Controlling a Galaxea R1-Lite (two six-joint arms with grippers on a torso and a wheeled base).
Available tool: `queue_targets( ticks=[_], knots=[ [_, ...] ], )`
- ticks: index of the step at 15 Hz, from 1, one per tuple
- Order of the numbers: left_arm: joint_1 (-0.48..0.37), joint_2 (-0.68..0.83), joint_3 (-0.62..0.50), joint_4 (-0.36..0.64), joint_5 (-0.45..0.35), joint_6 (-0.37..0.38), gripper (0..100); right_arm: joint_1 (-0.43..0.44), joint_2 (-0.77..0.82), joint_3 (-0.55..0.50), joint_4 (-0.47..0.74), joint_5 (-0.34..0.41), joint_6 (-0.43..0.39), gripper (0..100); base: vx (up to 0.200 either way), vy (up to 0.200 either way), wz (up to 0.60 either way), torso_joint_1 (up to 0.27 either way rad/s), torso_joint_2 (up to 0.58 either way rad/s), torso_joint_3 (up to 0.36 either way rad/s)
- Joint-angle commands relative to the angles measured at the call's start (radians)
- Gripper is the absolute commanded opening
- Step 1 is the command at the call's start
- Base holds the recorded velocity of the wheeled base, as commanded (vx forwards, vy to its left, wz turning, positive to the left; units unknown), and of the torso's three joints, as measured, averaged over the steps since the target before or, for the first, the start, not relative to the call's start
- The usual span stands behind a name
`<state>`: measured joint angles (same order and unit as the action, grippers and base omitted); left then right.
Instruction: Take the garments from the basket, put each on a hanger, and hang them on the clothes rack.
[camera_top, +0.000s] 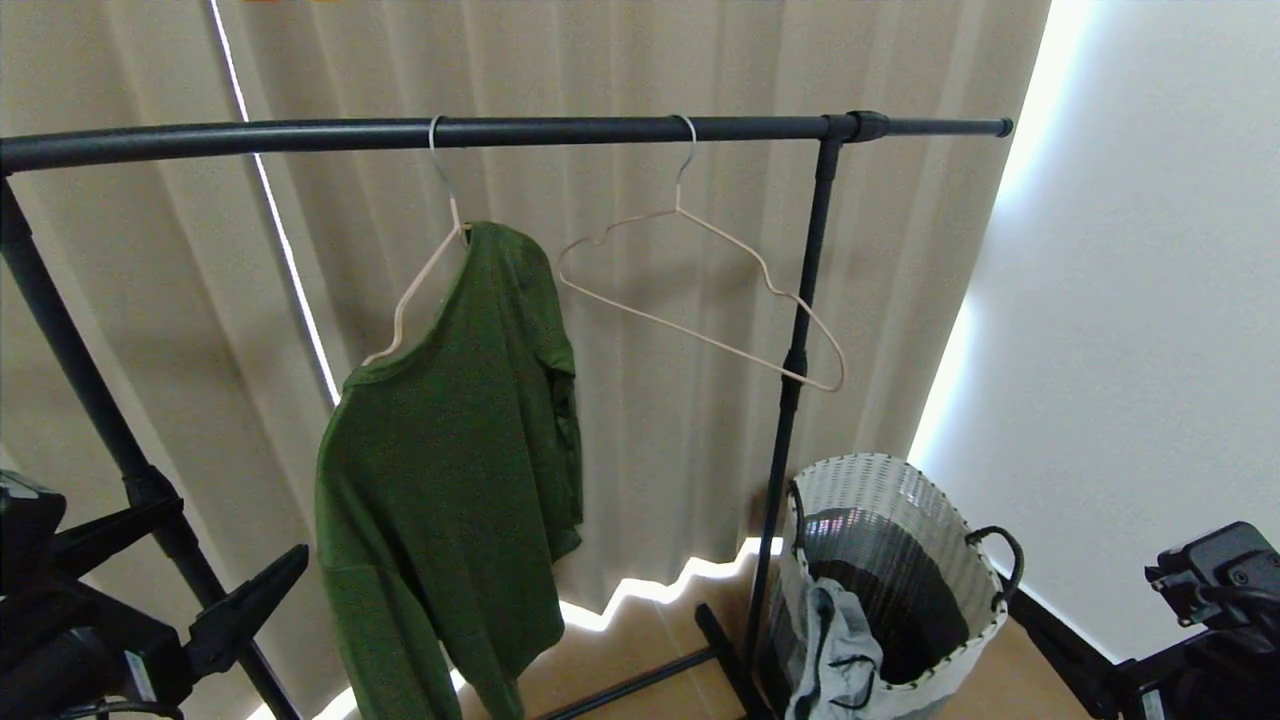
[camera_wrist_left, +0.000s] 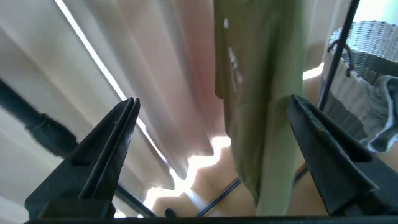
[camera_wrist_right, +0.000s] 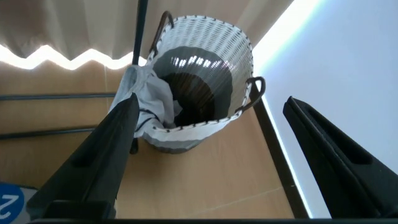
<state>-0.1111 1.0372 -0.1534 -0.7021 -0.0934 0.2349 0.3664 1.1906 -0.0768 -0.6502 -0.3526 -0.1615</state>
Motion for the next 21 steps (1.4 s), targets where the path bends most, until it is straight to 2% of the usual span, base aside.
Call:
queue_targets(
  ticks=[1, 13, 21],
  knots=[
    [0.001, 0.000, 0.000, 0.000, 0.000, 0.000, 100, 0.000, 0.004, 0.005, 0.001, 0.000, -0.001, 100, 0.000, 0.000, 0.00, 0.000, 0.00, 0.000],
    [0.002, -0.003, 0.000, 0.000, 0.000, 0.000, 100, -0.001, 0.020, 0.012, 0.003, -0.011, -0.001, 100, 0.000, 0.000, 0.00, -0.002, 0.01, 0.002],
    [0.004, -0.003, -0.002, -0.002, 0.000, -0.002, 100, 0.000, 0.023, 0.032, 0.000, -0.003, 0.000, 100, 0.000, 0.000, 0.00, -0.121, 0.40, 0.272]
  ],
)
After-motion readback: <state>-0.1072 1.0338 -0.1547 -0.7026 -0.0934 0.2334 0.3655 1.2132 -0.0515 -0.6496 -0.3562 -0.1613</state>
